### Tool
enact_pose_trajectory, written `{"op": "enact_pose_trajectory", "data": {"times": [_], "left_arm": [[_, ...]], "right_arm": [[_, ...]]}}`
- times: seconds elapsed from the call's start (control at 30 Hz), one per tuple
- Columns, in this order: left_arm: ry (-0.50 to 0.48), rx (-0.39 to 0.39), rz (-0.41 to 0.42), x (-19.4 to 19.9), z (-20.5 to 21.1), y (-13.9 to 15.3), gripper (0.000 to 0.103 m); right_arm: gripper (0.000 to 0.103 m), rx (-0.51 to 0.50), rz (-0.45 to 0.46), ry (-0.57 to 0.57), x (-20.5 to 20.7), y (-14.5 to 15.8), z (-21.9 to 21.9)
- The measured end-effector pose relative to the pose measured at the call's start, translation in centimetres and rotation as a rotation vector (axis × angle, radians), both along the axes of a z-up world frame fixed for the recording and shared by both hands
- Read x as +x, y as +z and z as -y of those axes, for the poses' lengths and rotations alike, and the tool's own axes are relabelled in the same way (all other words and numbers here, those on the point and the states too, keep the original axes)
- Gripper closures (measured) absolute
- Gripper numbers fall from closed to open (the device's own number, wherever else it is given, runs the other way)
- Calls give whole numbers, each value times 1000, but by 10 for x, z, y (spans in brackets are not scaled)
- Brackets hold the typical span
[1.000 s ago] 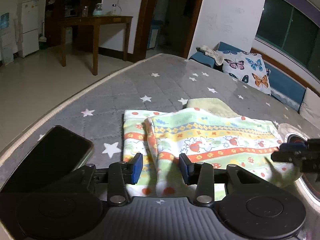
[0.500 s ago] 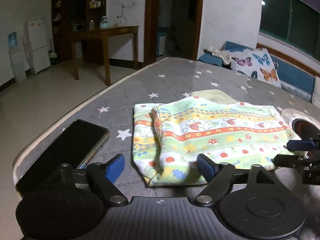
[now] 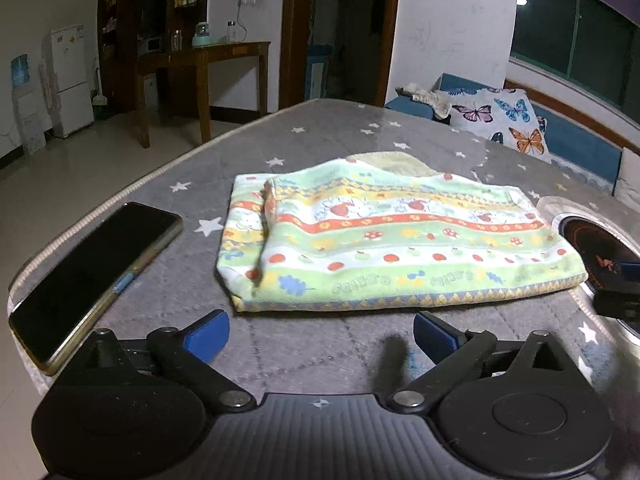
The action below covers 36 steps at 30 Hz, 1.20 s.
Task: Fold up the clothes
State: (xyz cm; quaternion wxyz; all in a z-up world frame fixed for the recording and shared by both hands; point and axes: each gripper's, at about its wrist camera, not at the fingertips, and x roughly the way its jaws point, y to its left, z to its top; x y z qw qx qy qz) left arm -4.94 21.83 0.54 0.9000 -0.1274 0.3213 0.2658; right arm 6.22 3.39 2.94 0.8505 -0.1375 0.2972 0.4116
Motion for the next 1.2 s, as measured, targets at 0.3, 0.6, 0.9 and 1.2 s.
{"op": "enact_pose_trajectory", "data": {"times": [0.3,0.6,0.9,1.2], "left_arm": [[5,12,-7,10,6,-4,0],[28,5,-23,8,11,-3,0],[48,-25,-34,4,17,-1,0],[55,-22,-42,4,26,-1,0]], "right_arm": [[13,11,17,-176,9,6,72],[10,32,-33,-209,10,-3,88],[6,35,-40,-126,-5,-5,64],[4,3,-21,-70,-17,-6,48]]}}
